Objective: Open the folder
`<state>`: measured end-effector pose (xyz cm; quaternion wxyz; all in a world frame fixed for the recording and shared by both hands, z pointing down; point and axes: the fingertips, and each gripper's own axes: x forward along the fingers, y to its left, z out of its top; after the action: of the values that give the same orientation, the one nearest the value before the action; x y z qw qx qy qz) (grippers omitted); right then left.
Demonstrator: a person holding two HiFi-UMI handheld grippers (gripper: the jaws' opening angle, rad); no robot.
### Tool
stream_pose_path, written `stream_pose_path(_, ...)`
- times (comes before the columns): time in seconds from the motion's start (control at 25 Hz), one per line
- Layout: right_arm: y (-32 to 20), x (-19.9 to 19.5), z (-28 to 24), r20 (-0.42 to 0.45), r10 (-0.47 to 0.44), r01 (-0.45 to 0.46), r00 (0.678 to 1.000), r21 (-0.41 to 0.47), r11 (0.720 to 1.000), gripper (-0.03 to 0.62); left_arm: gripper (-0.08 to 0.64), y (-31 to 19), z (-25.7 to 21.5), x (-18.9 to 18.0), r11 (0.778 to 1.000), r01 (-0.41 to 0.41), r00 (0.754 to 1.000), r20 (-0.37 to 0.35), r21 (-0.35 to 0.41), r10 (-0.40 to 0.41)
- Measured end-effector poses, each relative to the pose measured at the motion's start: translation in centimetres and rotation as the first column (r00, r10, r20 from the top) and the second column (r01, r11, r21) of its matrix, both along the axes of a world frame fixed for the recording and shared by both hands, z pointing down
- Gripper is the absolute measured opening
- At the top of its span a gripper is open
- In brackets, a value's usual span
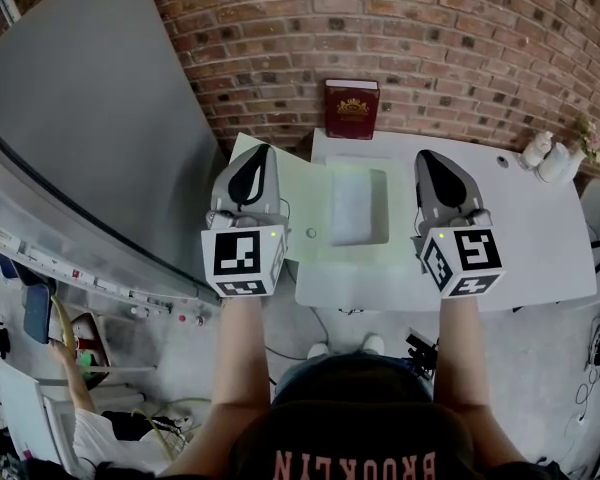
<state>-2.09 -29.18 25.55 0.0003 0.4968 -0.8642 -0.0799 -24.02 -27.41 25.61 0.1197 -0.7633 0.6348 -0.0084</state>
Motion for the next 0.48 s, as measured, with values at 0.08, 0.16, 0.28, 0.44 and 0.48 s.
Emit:
stream_pose_path(0.08, 0.01, -0.13, -0.28, 0.006, -0.006, 0.006, 1.000, 0.007, 1.000, -0.001, 0.001, 0.06, -0.42, 0.19, 1.000, -0.010, 1.000, 0.006, 0.017, 0.010)
stream_pose_path(0.16, -0.01, -0.24, -0.50, 0.005, -0.009, 0.009, 1.000, 0.011, 1.000, 0.000, 0.000, 0.01, -0.63, 0.30, 1.000, -0.012, 1.000, 0.008, 0.019, 0.012)
stream_pose_path(0.28, -0.09, -0.27, -0.64, 0.005, -0.010, 0.010, 1.000, 0.014, 1.000, -0.001, 0.001, -0.14, -0.70, 0.37, 1.000, -0.013, 1.000, 0.008, 0.018, 0.013)
stream_pose_path(0.44, -0.29, -0.16, -0.51, -0.004, -0.007, 0.007, 1.000, 0.015, 1.000, -0.002, 0.000, -0.39, -0.39, 0.52, 1.000, -0.016, 1.000, 0.017, 0.013, 0.015)
stream_pose_path(0.48, -0.34, -0.09, -0.52, -0.005, -0.005, 0.005, 1.000, 0.016, 1.000, -0.002, 0.000, -0.46, -0.46, 0.61, 1.000, -0.017, 1.000, 0.015, 0.015, 0.016)
